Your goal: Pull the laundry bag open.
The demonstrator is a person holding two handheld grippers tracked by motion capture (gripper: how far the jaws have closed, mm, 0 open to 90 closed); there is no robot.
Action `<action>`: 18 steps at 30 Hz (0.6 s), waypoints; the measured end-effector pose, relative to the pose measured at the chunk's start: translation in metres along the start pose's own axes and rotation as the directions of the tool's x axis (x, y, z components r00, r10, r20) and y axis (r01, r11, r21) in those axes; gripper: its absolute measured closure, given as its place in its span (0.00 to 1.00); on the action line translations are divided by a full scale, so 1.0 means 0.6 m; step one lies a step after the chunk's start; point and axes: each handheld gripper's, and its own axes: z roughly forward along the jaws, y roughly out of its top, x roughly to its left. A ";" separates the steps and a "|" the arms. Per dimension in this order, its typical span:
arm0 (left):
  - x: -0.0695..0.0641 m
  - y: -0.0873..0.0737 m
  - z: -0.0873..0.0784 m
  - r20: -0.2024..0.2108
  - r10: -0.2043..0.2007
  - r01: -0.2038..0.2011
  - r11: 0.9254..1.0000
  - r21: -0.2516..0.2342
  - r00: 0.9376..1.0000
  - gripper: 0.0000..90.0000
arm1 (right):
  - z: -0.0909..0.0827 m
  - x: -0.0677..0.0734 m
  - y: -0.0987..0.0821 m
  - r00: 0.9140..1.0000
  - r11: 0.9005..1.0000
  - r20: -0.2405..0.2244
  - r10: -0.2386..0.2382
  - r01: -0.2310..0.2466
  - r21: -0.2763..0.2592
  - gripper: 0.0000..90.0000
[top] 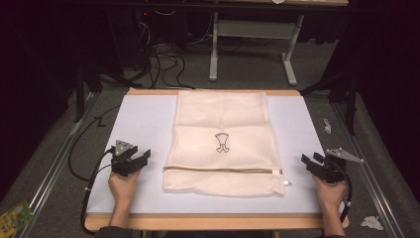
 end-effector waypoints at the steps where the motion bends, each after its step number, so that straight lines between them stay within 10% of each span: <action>1: 0.000 0.000 0.001 -0.001 -0.003 0.003 1.000 -0.001 1.000 0.48 | 0.001 0.001 0.000 1.000 1.000 0.002 0.001 -0.001 0.001 0.51; 18: -0.004 -0.005 0.007 0.000 0.017 -0.017 1.000 0.007 1.000 0.46 | 0.008 0.005 -0.003 1.000 1.000 -0.003 -0.005 0.005 0.016 0.48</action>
